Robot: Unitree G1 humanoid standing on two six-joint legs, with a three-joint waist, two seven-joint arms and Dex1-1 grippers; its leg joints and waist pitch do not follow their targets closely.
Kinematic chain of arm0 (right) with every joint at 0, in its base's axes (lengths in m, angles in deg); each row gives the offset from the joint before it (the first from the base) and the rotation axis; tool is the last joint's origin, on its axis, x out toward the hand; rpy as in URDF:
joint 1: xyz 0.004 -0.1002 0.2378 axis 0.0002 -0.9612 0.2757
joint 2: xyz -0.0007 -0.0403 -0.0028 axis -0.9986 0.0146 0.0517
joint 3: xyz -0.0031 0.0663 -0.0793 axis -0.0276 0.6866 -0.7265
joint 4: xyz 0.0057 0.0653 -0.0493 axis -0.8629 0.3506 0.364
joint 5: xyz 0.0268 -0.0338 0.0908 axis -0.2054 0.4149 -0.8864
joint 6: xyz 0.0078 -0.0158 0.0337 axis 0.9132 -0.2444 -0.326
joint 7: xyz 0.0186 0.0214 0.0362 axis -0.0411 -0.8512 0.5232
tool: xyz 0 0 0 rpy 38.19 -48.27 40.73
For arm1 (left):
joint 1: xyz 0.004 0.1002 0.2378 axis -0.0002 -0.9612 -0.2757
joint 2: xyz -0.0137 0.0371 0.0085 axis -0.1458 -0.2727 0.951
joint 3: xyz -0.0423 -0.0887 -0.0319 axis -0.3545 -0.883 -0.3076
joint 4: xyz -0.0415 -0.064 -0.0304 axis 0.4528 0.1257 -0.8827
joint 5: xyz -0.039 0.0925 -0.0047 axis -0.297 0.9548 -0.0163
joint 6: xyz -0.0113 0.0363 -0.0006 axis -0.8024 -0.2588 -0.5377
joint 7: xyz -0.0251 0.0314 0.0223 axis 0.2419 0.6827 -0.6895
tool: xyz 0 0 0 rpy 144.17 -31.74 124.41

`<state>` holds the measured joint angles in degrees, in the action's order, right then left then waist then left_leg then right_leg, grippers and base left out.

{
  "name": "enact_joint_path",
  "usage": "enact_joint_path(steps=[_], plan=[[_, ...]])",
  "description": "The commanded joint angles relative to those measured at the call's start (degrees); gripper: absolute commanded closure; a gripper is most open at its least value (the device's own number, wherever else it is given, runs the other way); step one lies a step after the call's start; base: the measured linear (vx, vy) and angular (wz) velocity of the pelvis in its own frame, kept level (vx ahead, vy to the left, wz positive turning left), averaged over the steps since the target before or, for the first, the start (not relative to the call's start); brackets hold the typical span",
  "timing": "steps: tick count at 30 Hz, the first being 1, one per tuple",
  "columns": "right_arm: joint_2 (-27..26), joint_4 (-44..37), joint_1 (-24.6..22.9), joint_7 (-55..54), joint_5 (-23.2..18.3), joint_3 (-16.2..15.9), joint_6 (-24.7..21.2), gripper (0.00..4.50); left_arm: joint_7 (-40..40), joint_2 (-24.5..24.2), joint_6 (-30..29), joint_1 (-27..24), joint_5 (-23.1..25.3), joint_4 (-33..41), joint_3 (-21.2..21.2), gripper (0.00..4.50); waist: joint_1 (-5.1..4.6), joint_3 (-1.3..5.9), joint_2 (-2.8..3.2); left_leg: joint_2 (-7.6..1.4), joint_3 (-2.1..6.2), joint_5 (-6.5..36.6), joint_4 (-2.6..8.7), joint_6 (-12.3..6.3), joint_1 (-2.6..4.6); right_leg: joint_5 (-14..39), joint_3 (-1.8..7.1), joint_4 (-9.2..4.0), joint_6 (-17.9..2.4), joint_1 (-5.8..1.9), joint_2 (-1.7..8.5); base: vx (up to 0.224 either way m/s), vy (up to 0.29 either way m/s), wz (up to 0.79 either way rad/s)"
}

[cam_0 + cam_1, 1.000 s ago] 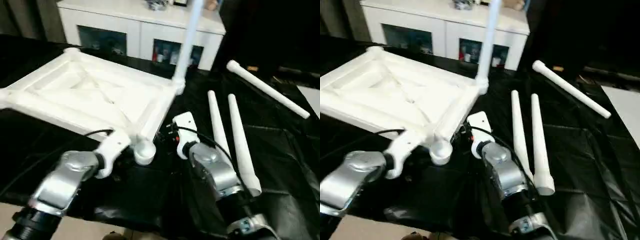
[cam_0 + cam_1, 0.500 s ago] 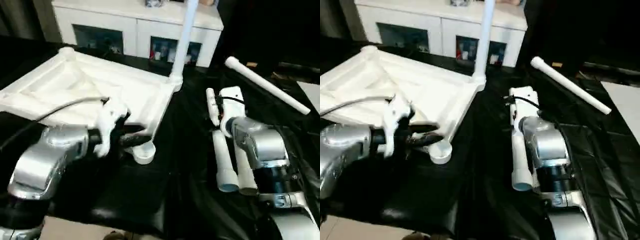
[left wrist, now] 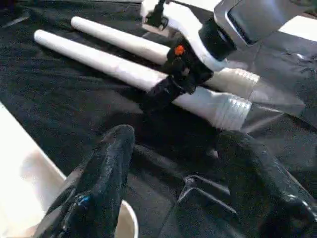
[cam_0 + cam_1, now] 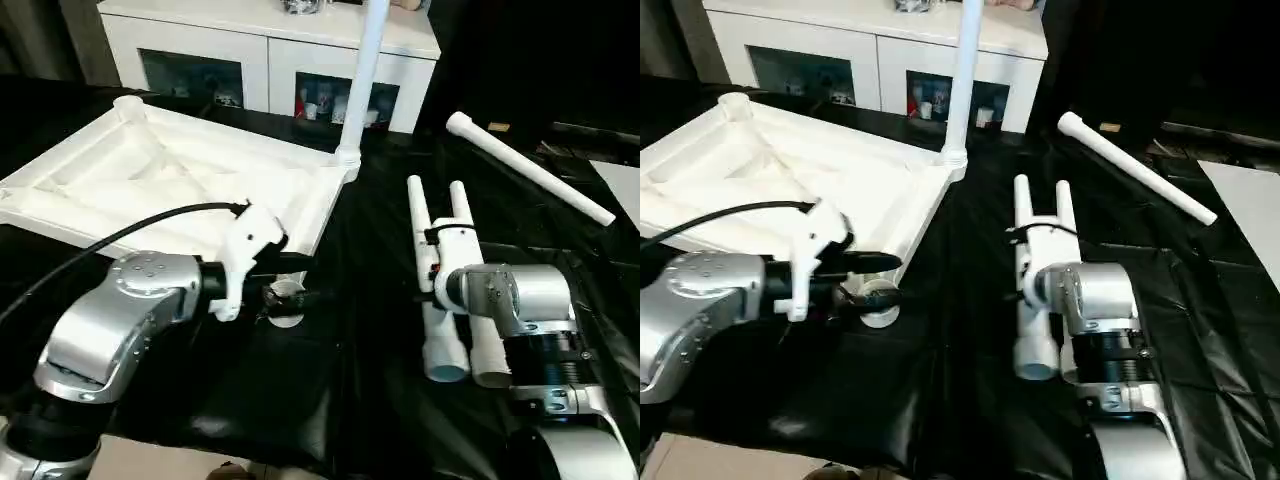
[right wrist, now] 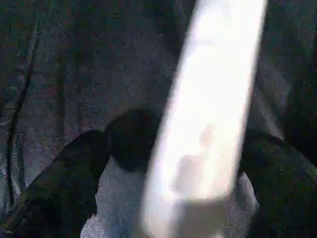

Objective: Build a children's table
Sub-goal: Pick table leg

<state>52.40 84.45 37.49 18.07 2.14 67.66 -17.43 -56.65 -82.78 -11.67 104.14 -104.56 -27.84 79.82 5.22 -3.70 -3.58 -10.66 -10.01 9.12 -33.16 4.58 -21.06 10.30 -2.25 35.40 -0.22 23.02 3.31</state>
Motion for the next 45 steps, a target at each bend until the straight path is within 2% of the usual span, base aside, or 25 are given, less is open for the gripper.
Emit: enact_joint_path(steps=[1, 3, 10, 17, 24, 25, 29, 32, 33, 34, 35, 36, 37, 39, 40, 41, 44, 45], plan=[[0.3, 0.9, -0.2, -0.4, -0.4, 1.4, -0.8, 0.3, 0.1, 0.1, 0.0, 1.3, -0.3, 1.4, 0.9, 1.43, 0.23, 3.93, 1.09, -1.71, 0.58, 13.0, 3.87, 5.11, 1.12, 12.5, 2.37, -3.89, -7.3, -2.37, 3.78, 0.0, 0.0, 0.0], [0.5, 1.4, -0.1, -0.9, -0.3, 1.5, -0.5, 0.47, 0.3, 0.1, 0.2, 1.6, -0.2, 1.3, 1.0, 1.43, 0.27, 3.94, 1.21, -1.72, 0.59, 13.0, 3.87, 5.23, 1.15, 12.6, 2.36, -3.88, -7.1, -2.32, 3.75, 0.0, 0.0, 0.0], [0.6, 2.4, -0.3, -0.8, -0.6, 1.2, -0.1, 1.01, 1.2, 0.1, 0.5, 2.3, -0.1, 0.5, 1.3, 1.43, 0.35, 4.05, 1.06, -1.66, 0.56, 12.0, 3.77, 5.05, 1.01, 11.3, 2.32, -3.71, -7.2, -2.48, 3.73, 0.0, 0.0, 0.0], [0.0, 2.7, -0.8, -1.5, -0.7, 1.7, 0.7, 1.64, 2.3, 0.2, 0.9, 2.3, 0.4, 0.2, 1.1, 1.43, 0.33, 4.01, 1.04, -1.66, 0.55, 12.4, 3.77, 5.08, 1.05, 12.0, 2.3, -3.78, -7.1, -2.43, 3.72, 0.0, 0.0, 0.0], [-1.8, 3.3, -0.8, -5.4, -0.6, 6.1, 5.2, 2.17, 4.4, 0.7, 2.1, 2.9, 1.6, -1.7, 0.4, 1.43, 0.28, 3.93, 0.99, -1.65, 0.56, 13.6, 3.8, 5.36, 1.11, 14.4, 2.3, -3.94, -6.5, -2.16, 3.7, 0.0, 0.0, 0.0], [-2.5, 2.4, -0.7, -6.1, -1.2, 7.3, 8.5, 2.37, 6.3, 1.7, 2.8, 3.6, 2.1, -3.4, -0.4, 1.43, 0.34, 3.97, 1.2, -1.61, 0.54, 14.0, 3.71, 5.51, 1.16, 14.5, 2.34, -3.98, -6.3, -2.11, 3.76, 0.0, 0.0, 0.0], [-3.5, 0.6, -0.1, -6.5, -2.5, 9.0, 11.3, 2.67, 11.7, 4.0, 7.0, 5.6, 5.5, -8.1, -2.0, 1.43, 0.28, 3.96, 1.1, -1.63, 0.77, 15.9, 3.79, 5.34, 1.22, 17.1, 2.23, -4.27, -5.4, -2.12, 3.83, 0.0, 0.0, 0.0], [-4.0, -0.4, 0.2, -6.6, -3.1, 9.8, 14.4, 2.71, 14.4, 5.5, 9.1, 7.1, 6.1, -10.2, -3.5, 1.43, 0.29, 4.05, 1.07, -1.66, 0.76, 14.5, 3.74, 5.14, 1.02, 15.1, 2.24, -4.07, -5.6, -2.18, 3.8, 0.0, 0.0, 0.0], [-4.6, -2.1, 0.6, -5.9, -4.2, 10.9, 20.5, 2.71, 17.0, 7.6, 9.6, 9.0, 5.3, -11.8, -5.8, 1.43, 0.32, 4.12, 1.08, -1.66, 0.77, 14.1, 3.69, 5.15, 1.04, 14.4, 2.2, -3.92, -5.7, -2.23, 3.77, 0.0, 0.0, 0.0], [-4.9, -3.0, 0.8, -5.2, -4.9, 11.4, 24.1, 2.73, 18.2, 8.8, 9.7, 10.0, 4.6, -12.5, -7.1, 1.43, 0.22, 4.16, 0.99, -1.64, 0.6, 14.1, 3.54, 5.07, 0.91, 13.6, 2.25, -3.87, -6.2, -2.16, 3.87, 0.0, 0.0, 0.0], [-5.5, -4.2, 0.7, -3.4, -6.0, 11.9, 29.6, 2.73, 19.6, 10.0, 9.7, 10.9, 4.1, -13.2, -8.1, 1.43, 0.45, 4.37, 1.36, -1.76, 0.68, 14.0, 3.34, 4.77, 0.95, 12.3, 2.21, -3.69, -6.8, -2.23, 4.09, 0.0, 0.0, 0.0], [-6.0, -5.6, 0.5, -1.8, -7.1, 12.3, 33.8, 2.74, 20.8, 11.4, 9.2, 11.7, 3.3, -13.8, -9.3, 1.26, 0.37, 4.29, 1.1, -1.79, 0.72, 13.7, 3.39, 4.24, 0.78, 11.4, 2.13, -3.69, -7.1, -2.36, 3.98, 0.0, 0.0, 0.0], [-6.8, -6.9, 0.7, -0.7, -8.5, 13.2, 36.0, 2.74, 21.9, 13.1, 7.2, 12.8, 1.5, -14.5, -11.0, 1.16, 0.38, 4.3, 1.01, -1.74, 0.63, 13.5, 3.27, 3.59, 0.8, 10.9, 2.12, -3.6, -7.6, -2.38, 4.01, 0.0, 0.0, 0.0], [-8.6, -9.9, 1.1, 1.9, -12.6, 15.4, 39.1, 2.74, 24.8, 18.3, 1.3, 15.5, -4.8, -15.8, -16.1, 1.1, 0.29, 4.29, 0.77, -1.58, 0.28, 12.9, 3.07, 2.83, 0.68, 9.5, 2.18, -3.37, -8.7, -2.48, 3.87, 0.0, 0.0, 0.0], [-9.4, -11.3, 1.0, 3.3, -14.5, 16.0, 40.0, 2.74, 25.5, 19.9, -0.5, 16.2, -6.7, -16.0, -17.3, 1.08, 0.47, 4.3, 0.61, -1.61, 0.32, 12.9, 2.97, 2.04, 0.77, 9.2, 2.09, -3.49, -9.5, -2.42, 3.85, 0.0, 0.0, 0.0], [-10.1, -12.7, 0.7, 4.8, -16.1, 16.1, 40.4, 2.74, 25.5, 21.0, -1.5, 16.7, -8.1, -16.0, -17.7, 0.94, 0.64, 4.25, 0.69, -1.59, 0.47, 12.6, 3.01, 1.71, 0.65, 9.5, 2.01, -3.54, -9.6, -2.44, 3.9, 0.0, 0.0, 0.0], [-10.8, -15.2, -1.0, 9.2, -18.5, 14.3, 41.7, 2.74, 26.3, 23.9, -3.3, 17.9, -11.3, -16.3, -19.2, 0.72, 0.84, 4.21, 0.37, -1.66, 0.47, 12.0, 3.13, 0.46, 0.47, 10.1, 1.95, -3.75, -9.1, -2.61, 3.81, 0.0, 0.0, 0.0], [-10.8, -16.4, -2.0, 11.3, -19.3, 12.6, 41.7, 2.74, 26.4, 25.1, -3.9, 18.7, -12.7, -16.3, -19.7, 0.7, 0.9, 4.22, 0.34, -1.67, 0.42, 11.6, 3.08, 0.23, 0.41, 9.7, 1.96, -3.74, -9.2, -2.64, 3.82, 0.0, 0.0, 0.0]])
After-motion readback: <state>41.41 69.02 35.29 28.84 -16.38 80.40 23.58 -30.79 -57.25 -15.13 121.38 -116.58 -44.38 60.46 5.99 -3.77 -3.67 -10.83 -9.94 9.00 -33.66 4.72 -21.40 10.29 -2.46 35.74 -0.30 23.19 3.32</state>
